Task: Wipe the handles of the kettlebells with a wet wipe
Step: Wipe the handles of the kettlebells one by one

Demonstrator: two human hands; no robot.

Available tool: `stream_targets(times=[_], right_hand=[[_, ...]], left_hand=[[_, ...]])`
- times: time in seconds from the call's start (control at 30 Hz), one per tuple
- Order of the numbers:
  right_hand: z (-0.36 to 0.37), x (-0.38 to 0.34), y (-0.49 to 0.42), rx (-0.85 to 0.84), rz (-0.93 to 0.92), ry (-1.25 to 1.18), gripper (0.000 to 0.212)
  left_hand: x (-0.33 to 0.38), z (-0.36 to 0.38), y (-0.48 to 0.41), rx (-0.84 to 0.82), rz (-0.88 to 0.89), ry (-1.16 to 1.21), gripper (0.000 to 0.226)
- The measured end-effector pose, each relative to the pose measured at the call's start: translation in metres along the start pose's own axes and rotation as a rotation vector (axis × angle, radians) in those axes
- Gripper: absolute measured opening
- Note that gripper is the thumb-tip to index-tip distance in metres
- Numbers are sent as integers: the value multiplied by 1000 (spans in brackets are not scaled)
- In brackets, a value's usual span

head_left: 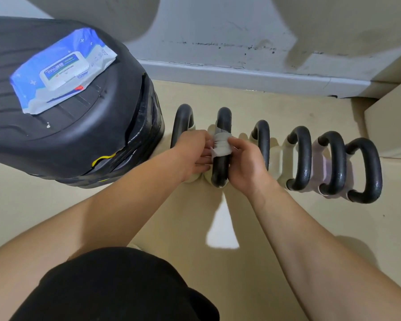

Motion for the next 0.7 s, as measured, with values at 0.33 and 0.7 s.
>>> stream_targets(times=[0.33,0.7], right_hand=[[2,-5,-2,-8,2,-69,40],[-4,-5,10,26,-169,230,28]], left_hand=[[-13,19,-18,-31,27,326,36],[-7,10,-2,282,456,-406,22]])
Point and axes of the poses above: each hand's wrist, its own y-axis away from the middle knuckle, its own z-axis out of the palm, x = y × z, the point moved 2 cm from there along -y, towards the middle knuckle, and after that the axes turned 3 degrees about -x, right-handed, at the moved point
